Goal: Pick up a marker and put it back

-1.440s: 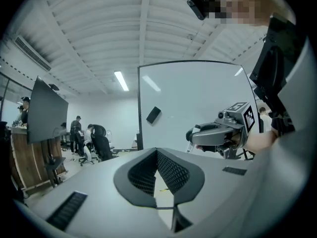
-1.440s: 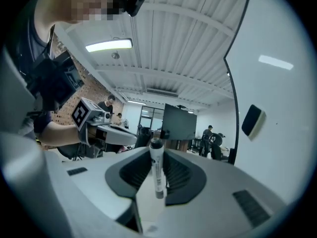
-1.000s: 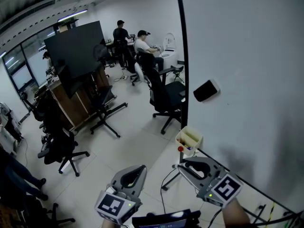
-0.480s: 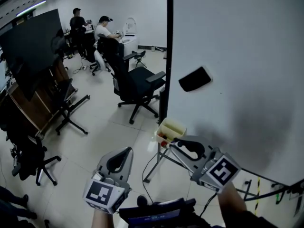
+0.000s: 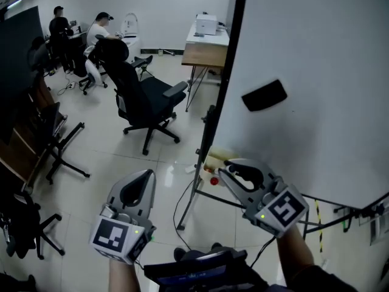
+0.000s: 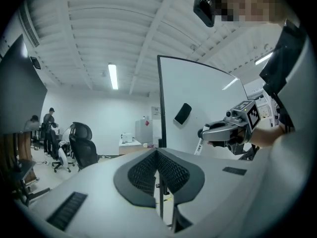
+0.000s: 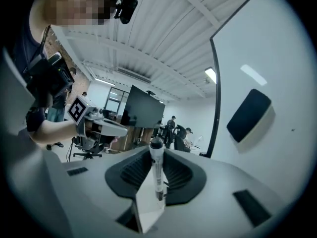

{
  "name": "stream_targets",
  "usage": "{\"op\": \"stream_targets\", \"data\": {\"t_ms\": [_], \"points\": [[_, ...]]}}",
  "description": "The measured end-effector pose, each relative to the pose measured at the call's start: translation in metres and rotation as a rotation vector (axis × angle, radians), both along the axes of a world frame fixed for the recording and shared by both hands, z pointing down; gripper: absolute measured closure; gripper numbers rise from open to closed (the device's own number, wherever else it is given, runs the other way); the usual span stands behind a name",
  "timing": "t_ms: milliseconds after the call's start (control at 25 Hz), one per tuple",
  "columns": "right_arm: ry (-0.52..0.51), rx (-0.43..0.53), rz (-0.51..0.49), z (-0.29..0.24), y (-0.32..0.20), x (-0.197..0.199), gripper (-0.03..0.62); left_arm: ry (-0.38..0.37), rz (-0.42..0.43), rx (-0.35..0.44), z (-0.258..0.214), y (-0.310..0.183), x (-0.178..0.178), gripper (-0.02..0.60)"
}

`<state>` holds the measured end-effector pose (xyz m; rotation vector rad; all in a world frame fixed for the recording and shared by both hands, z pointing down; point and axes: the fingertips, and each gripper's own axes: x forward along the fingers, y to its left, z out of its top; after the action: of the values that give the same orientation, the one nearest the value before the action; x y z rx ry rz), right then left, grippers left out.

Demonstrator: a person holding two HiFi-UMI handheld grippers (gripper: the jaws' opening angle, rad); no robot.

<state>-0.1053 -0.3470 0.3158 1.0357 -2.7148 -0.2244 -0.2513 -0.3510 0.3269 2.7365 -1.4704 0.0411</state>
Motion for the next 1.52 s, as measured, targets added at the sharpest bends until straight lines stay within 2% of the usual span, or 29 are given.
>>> {"op": "stream_targets", "data": {"t_ms": [320, 480, 640, 720, 840, 1000, 1520], "points": [[0.041, -0.015, 0.141, 0.021, -0.051, 0.009, 0.496, 0.028, 0.044, -0.062, 0.028, -0.012, -0.007, 0.583], [0.050, -0.046, 0.159, 0.044, -0.078, 0.011, 0.496, 0.015, 0.024, -0.082, 0.038, -0.021, -0.008, 0.583], [0.110, -0.067, 0.190, 0.085, -0.108, 0.026, 0.496, 0.001, 0.016, -0.110, 0.046, -0.038, -0.004, 0.583], [0.127, -0.088, 0.182, 0.106, -0.120, 0.031, 0.496, -0.001, 0.004, -0.122, 0.051, -0.049, -0.003, 0.583], [0.129, -0.108, 0.152, 0.102, -0.129, 0.013, 0.496, -0.008, 0.004, -0.143, 0.061, -0.064, 0.003, 0.583], [0.157, -0.152, 0.135, 0.126, -0.138, 0.010, 0.496, -0.008, 0.009, -0.176, 0.074, -0.076, 0.010, 0.583], [0.268, -0.223, 0.125, 0.181, -0.146, 0.014, 0.493, -0.008, 0.028, -0.219, 0.091, -0.090, 0.025, 0.583]]}}
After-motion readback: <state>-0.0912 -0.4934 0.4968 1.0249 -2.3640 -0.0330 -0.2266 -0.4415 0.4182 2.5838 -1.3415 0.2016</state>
